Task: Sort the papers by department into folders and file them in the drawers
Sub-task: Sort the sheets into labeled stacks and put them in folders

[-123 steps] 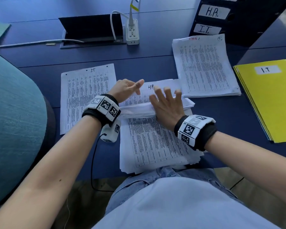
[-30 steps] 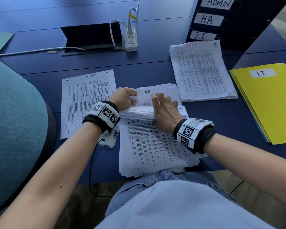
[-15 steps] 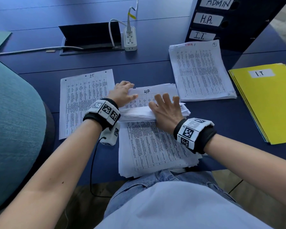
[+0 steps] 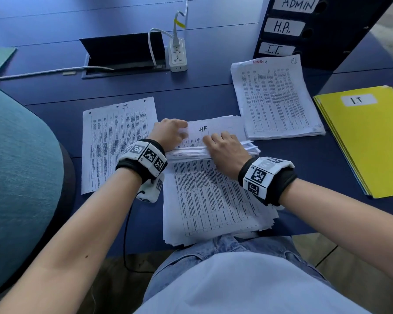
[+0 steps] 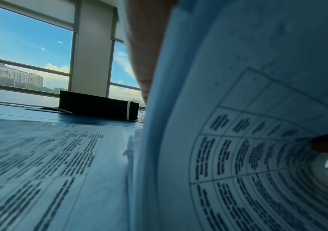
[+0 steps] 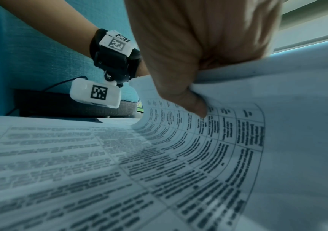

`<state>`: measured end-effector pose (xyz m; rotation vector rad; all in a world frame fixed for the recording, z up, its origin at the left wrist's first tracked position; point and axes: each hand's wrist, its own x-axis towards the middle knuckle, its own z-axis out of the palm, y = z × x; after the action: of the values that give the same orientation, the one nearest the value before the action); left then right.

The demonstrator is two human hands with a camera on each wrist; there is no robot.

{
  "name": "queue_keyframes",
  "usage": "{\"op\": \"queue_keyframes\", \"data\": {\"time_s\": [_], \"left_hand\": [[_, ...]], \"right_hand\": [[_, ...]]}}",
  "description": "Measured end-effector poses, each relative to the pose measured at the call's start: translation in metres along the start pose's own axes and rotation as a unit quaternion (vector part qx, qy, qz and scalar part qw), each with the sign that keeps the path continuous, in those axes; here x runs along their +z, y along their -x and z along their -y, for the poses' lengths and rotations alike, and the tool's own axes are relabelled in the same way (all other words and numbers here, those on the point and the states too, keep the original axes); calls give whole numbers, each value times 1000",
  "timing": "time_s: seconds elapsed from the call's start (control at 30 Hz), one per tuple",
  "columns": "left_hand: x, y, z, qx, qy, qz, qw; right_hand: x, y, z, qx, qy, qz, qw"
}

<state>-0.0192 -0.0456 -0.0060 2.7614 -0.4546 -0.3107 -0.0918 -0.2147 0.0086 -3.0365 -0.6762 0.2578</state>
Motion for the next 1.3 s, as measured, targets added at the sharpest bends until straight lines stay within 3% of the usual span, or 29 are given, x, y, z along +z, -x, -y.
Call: {"op": "queue_keyframes", "data": {"time_s": [0.2, 0.33, 0.43, 0.47, 0.57, 0.63, 0.97, 1.17, 1.3], "left_hand": [[-9, 5, -3, 29, 113, 8, 993], [-16, 6, -7, -26, 179, 54, 982], [-12, 6, -8, -44, 209, 74, 974], [-9, 5, -8, -53, 201, 71, 976], [1, 2, -6, -85, 147, 81, 982], [7, -1, -2, -102, 119, 90, 984], [6, -7, -2, -132, 36, 78, 988], [-9, 0, -6, -69, -38, 46, 996], [-17, 1, -4, -34, -29, 40, 998]], "right_hand": [[-3, -6, -7, 31, -59, -39, 997], [-1, -1, -2, 42, -10, -39, 998], [4, 3, 1, 50, 47, -88, 994], [5, 4, 1, 39, 55, -117, 991], [6, 9, 1, 14, -10, 7, 1000], [8, 13, 1, 19, -46, 33, 998], [8, 9, 3, 5, 5, 38, 999], [-2, 0, -3, 46, -38, -15, 998], [-7, -5, -8, 59, 13, -18, 998]]}}
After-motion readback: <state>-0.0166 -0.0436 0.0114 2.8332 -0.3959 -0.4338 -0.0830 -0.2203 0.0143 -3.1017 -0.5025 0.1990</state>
